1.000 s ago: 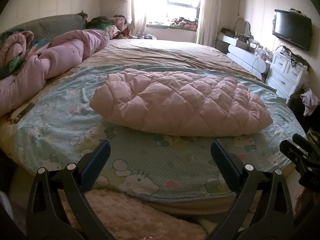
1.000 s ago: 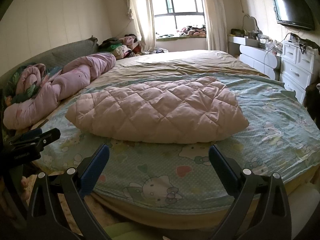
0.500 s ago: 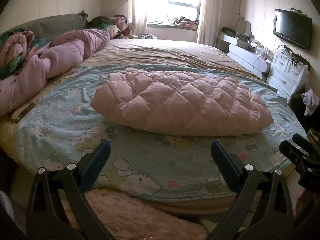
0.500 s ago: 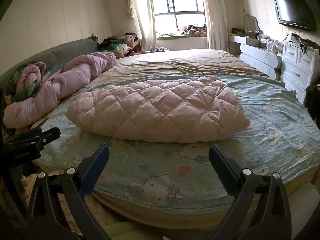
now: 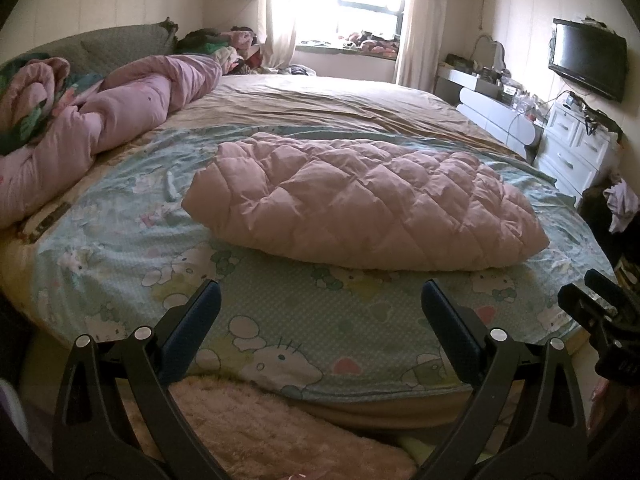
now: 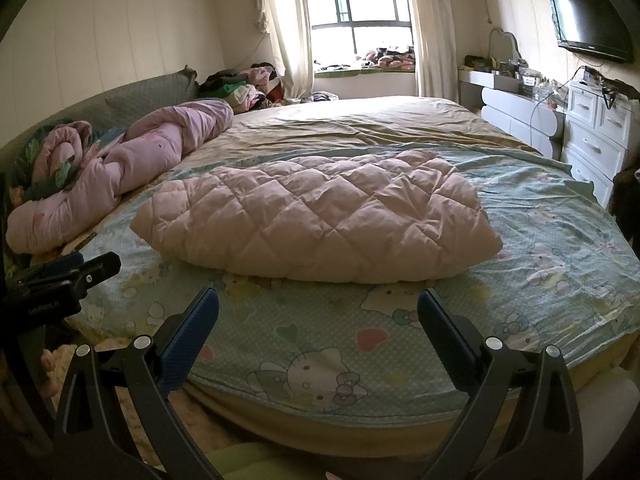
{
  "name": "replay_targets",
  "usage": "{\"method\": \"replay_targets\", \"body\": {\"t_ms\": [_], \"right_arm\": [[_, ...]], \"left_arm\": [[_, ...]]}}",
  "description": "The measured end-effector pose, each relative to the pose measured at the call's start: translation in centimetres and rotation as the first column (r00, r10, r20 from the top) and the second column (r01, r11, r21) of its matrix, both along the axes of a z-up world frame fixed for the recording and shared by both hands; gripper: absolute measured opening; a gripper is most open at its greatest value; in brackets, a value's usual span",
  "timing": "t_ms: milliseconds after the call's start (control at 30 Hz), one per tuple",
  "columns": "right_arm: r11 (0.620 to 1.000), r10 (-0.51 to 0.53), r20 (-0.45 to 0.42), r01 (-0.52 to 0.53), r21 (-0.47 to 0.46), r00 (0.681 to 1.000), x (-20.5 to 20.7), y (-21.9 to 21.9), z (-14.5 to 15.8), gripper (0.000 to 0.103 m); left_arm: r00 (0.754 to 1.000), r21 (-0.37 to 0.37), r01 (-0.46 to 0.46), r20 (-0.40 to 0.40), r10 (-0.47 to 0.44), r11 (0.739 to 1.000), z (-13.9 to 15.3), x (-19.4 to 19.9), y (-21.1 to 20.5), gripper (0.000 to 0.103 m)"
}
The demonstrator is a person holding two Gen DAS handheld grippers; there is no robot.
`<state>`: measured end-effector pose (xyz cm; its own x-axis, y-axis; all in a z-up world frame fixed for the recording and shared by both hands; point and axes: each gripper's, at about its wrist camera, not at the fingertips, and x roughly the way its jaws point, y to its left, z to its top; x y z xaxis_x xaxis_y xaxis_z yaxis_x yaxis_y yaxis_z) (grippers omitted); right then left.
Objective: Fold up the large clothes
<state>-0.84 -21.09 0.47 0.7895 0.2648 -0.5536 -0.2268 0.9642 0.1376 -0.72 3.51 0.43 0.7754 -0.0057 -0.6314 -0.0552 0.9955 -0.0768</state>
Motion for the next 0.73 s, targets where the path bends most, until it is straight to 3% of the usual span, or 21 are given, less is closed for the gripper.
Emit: {"method": "replay_targets", "body": {"t_ms": [333,533,633,733], "right_arm": [[0.999,-0.035,-0.018,0.035,0.0,0.999,-0.6,-1.0,-0.7,0.099],[0.971,-0.237,-0.072,0.238,0.007,0.969,-0.9,-7.3,-2.6,0.099],[0.893,-0.448,-0.115,0.449,-0.022,0.887,-1.7,-13.9,-5.3,0.099],[0.697,-0.717,-0.149,0.704,-0.133,0.681,-3.7,-23.1,-9.6,0.099]], "left_arm": [[0.999,-0.009,-0.039,0.008,0.039,0.999,-0.2,-0.5,1.3,0.094],[0.986,-0.042,-0.15,-0.081,0.146,0.988,-2.0,1.6,7.1,0.094],[0.956,-0.035,-0.278,-0.106,0.273,0.96,-2.6,3.2,13.3,0.094],[0.903,0.004,-0.417,-0.113,0.415,0.909,-3.3,5.0,19.8,0.094]]}}
